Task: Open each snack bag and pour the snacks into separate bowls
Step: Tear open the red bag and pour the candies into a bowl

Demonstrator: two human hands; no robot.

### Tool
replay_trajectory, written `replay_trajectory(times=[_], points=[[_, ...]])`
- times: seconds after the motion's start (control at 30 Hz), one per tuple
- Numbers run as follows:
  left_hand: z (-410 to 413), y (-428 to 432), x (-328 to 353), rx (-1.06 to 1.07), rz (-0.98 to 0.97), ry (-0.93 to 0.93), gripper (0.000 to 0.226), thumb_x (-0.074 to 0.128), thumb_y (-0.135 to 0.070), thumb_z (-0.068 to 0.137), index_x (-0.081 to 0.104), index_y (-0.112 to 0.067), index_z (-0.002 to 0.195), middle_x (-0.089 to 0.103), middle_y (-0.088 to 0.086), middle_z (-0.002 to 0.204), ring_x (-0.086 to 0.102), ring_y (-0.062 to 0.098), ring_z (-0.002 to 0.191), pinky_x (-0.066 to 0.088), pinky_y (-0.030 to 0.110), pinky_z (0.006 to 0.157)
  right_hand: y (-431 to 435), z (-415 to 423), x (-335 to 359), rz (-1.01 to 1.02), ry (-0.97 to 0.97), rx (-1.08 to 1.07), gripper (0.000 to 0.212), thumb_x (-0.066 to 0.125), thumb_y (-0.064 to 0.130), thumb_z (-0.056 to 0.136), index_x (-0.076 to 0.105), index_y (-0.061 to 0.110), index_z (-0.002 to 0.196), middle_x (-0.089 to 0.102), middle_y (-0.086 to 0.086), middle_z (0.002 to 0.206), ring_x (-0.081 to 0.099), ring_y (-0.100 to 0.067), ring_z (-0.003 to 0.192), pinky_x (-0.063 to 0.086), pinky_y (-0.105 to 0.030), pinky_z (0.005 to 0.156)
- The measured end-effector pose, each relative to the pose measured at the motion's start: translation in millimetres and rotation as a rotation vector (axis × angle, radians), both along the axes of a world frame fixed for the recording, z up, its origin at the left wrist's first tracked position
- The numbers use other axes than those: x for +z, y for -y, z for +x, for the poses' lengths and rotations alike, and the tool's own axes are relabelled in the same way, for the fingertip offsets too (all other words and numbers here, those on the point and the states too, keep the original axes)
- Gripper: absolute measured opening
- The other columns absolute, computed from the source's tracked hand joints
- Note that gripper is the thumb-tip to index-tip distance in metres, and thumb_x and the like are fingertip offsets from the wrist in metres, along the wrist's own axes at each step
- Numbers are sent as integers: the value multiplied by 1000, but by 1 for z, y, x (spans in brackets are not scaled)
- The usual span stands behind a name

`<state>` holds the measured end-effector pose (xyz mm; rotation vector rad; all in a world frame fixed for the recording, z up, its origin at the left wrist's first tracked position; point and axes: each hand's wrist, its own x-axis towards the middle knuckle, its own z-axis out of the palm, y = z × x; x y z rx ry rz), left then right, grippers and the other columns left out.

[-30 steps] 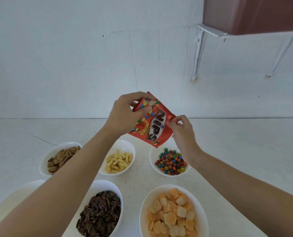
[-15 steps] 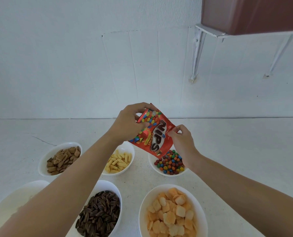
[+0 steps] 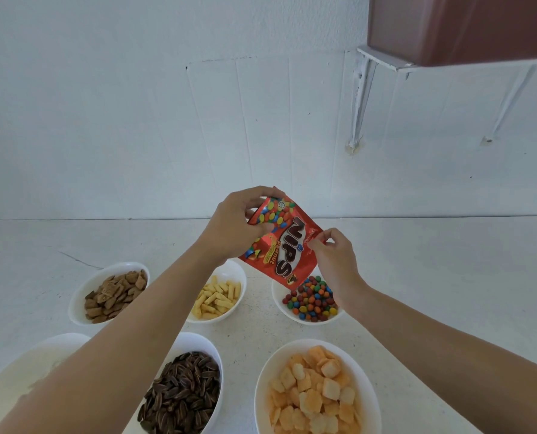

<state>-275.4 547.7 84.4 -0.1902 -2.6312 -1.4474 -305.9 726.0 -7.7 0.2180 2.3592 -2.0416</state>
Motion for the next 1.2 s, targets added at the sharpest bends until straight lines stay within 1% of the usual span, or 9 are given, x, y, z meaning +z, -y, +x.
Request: replay_trajectory(times=[0.2, 0.33, 0.4, 0.73, 0.83, 0.93, 1.0, 1.1, 1.2], points=[[2, -2, -2, 23, 24, -13, 41, 77, -14, 87, 65, -39, 118, 71, -14, 107, 71, 8, 91, 58, 17, 63, -6, 1, -3, -42, -7, 17, 18, 69, 20, 92, 50, 18, 93, 72, -2, 105, 70, -14, 88, 51, -20, 63], [3, -2, 4, 39, 87, -34, 38, 75, -12, 89, 64, -37, 116, 69, -18, 103, 71, 1, 87, 56, 14, 60, -6, 1, 2, -91, -95, 59, 28, 77, 16, 86, 50, 20, 92, 69, -1, 111, 69, -19, 98, 60, -33, 81], [3, -1, 6, 31, 117, -43, 33, 75, -16, 90, 64, -37, 113, 69, -15, 104, 71, 4, 90, 57, 16, 61, -4, 2, 2, -77, -139, 60, 27, 76, 16, 87, 50, 20, 91, 68, 2, 111, 69, -20, 98, 61, -37, 85], [8, 5, 1, 77, 89, -83, 27, 71, -14, 94, 64, -36, 107, 67, -6, 110, 70, 15, 98, 64, 30, 70, 0, 7, 4, -94, -237, 25, 29, 77, 16, 86, 49, 23, 88, 66, 0, 106, 71, -21, 92, 62, -45, 79], [14, 9, -2, 136, 200, -77, 27, 70, -10, 94, 63, -33, 106, 69, -2, 105, 73, 17, 92, 65, 34, 67, 0, 10, 9, -110, -231, 8, 37, 81, 23, 83, 48, 25, 99, 63, 2, 104, 72, -21, 87, 63, -38, 76], [22, 13, -11, 222, 322, -43, 32, 62, -3, 98, 60, -34, 103, 72, -2, 103, 75, 18, 89, 65, 39, 66, 2, 12, 18, -109, -181, 35, 45, 80, 26, 83, 47, 21, 113, 58, 4, 104, 69, -15, 85, 57, -20, 63], [27, 15, -17, 292, 406, -17, 30, 57, -3, 100, 58, -32, 106, 71, -3, 105, 76, 17, 87, 63, 35, 62, 7, 15, 21, -181, -110, 85, 43, 78, 28, 85, 48, 22, 115, 62, -1, 108, 72, -19, 86, 59, -25, 66], [34, 21, -25, 404, 533, 33, 31, 54, -4, 101, 52, -31, 115, 72, 0, 105, 77, 18, 82, 62, 34, 62, 17, 20, 23, -272, -13, 162, 33, 72, 28, 90, 54, 21, 117, 72, -6, 108, 75, -23, 85, 61, -44, 83], [44, 32, -31, 460, 599, 70, 36, 54, -6, 101, 50, -36, 120, 72, 2, 103, 77, 19, 80, 63, 38, 69, 27, 26, 23, -327, 13, 204, 31, 69, 25, 93, 58, 18, 121, 76, -5, 104, 76, -22, 87, 60, -44, 85]])
